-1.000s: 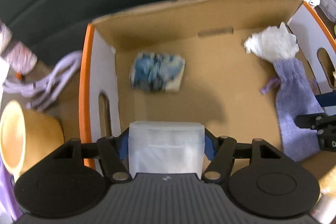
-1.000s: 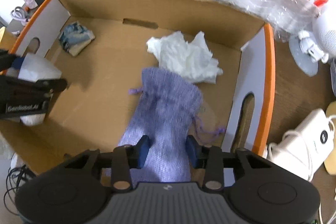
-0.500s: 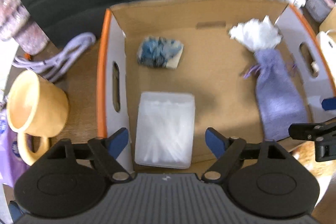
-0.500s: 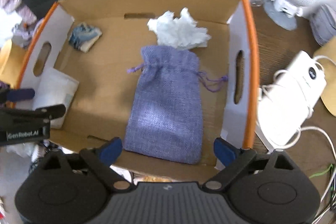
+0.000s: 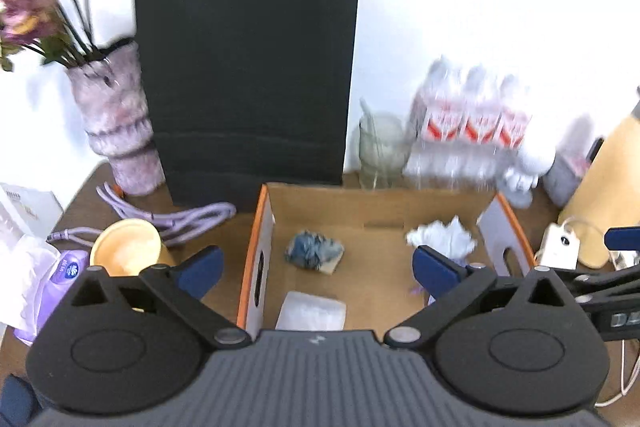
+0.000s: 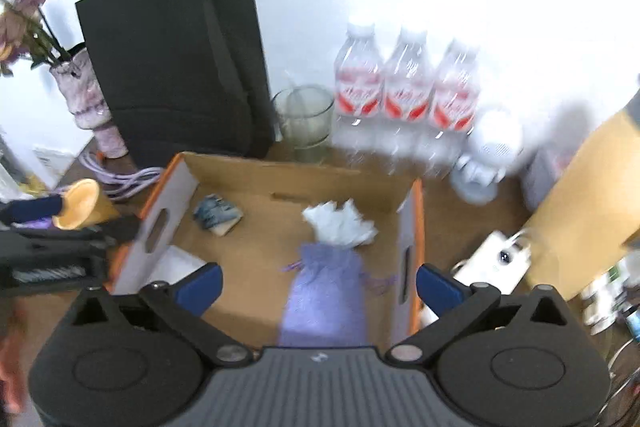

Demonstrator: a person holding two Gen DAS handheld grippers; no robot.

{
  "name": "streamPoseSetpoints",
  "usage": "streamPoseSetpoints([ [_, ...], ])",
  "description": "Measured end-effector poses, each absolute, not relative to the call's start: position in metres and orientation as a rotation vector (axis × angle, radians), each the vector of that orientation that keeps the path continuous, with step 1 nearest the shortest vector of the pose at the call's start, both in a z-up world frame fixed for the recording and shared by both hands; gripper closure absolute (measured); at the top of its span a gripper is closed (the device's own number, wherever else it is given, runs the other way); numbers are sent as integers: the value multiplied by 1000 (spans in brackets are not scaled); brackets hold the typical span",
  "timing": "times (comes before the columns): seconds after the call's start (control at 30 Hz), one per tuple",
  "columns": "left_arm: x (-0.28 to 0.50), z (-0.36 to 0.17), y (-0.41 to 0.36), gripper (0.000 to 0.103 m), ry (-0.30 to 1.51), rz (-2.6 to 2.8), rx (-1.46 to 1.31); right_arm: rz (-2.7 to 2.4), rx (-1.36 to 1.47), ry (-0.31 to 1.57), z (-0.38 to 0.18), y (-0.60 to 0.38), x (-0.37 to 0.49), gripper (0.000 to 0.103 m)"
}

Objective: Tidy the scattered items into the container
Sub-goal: 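Withdraw both tools from the box back toward the desk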

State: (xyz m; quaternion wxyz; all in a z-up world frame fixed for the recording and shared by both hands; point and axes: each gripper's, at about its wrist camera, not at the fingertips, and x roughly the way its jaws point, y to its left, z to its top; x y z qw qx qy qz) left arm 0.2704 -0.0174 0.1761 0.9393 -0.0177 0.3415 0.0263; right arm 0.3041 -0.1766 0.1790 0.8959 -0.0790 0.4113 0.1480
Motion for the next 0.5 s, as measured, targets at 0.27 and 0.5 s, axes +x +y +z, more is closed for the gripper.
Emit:
streamPoseSetpoints([
  [0.27,210,144,-17,0,396,28,-88,314,-127,485,136,-195,242,0],
  [0.5,189,127,-17,0,416,37,-49,300,-46,424,127,-201,223,0],
])
